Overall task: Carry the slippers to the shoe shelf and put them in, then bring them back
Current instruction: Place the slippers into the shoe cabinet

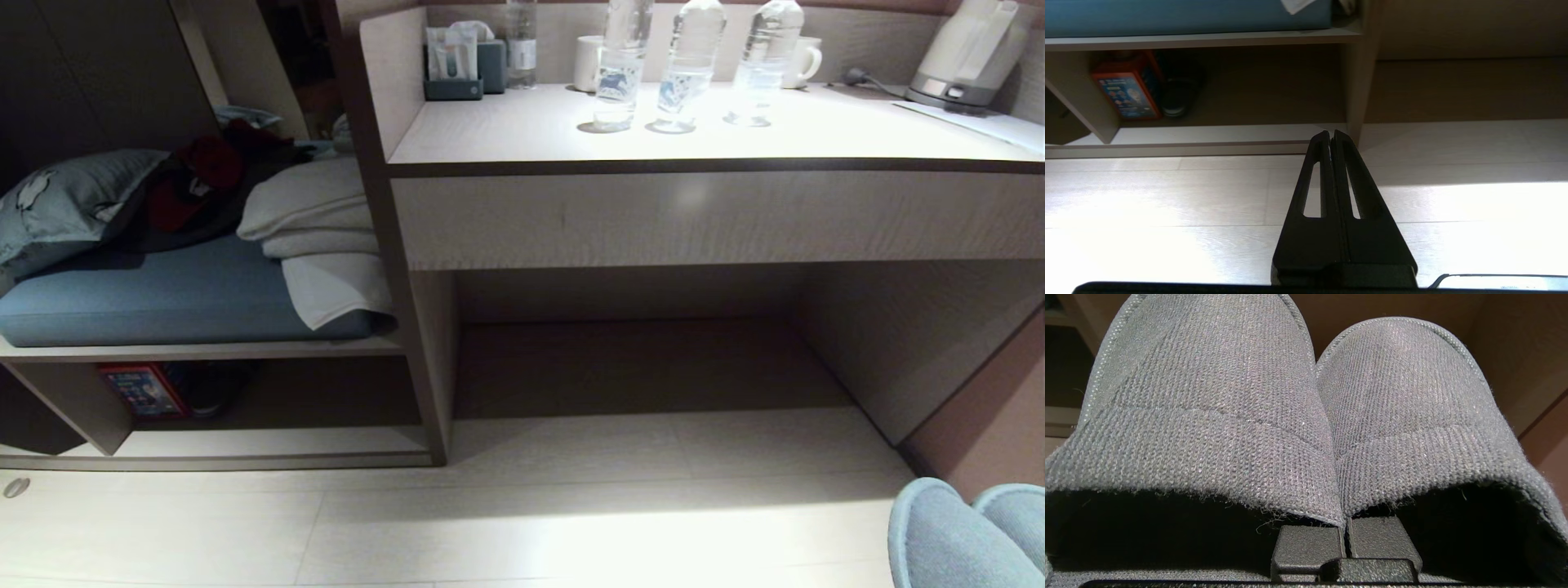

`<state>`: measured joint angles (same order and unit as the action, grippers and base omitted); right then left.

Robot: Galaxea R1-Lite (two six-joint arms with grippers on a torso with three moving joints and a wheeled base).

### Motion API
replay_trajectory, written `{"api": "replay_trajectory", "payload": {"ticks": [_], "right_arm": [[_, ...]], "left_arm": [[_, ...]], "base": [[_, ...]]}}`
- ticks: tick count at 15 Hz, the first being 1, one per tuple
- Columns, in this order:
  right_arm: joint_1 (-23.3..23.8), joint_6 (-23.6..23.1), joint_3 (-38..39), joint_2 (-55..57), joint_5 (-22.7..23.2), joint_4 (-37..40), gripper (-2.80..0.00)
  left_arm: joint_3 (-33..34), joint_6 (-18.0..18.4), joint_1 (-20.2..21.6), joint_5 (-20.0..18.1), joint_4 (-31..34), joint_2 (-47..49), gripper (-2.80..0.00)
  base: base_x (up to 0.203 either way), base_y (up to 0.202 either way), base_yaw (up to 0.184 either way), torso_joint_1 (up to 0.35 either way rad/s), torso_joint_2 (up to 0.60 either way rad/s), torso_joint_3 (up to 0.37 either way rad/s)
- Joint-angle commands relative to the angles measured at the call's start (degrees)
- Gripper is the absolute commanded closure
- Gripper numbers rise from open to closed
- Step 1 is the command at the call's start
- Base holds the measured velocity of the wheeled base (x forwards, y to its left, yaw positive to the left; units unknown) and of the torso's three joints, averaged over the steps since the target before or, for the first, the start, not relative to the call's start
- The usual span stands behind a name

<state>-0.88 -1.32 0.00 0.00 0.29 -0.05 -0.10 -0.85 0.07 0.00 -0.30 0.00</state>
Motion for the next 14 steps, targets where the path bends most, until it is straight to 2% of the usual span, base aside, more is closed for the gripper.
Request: {"api": "replay_trajectory", "payload": {"ticks": [1,14], "right_arm": [[0.1,0.0,0.1,0.1,0.0,0.0,0.0],[0.0,0.0,0.1,0.1,0.0,0.0,0.0]], "left_arm": [[0.0,0.0,0.0,0.0,0.0,0.1,0.0],[0.0,0.0,0.0,0.0,0.0,0.1,0.0]], "base": [[0.0,0.196,-0.001,-0.002,0.0,0.007],[0.0,0.195,-0.001,0.003,0.0,0.003]]}}
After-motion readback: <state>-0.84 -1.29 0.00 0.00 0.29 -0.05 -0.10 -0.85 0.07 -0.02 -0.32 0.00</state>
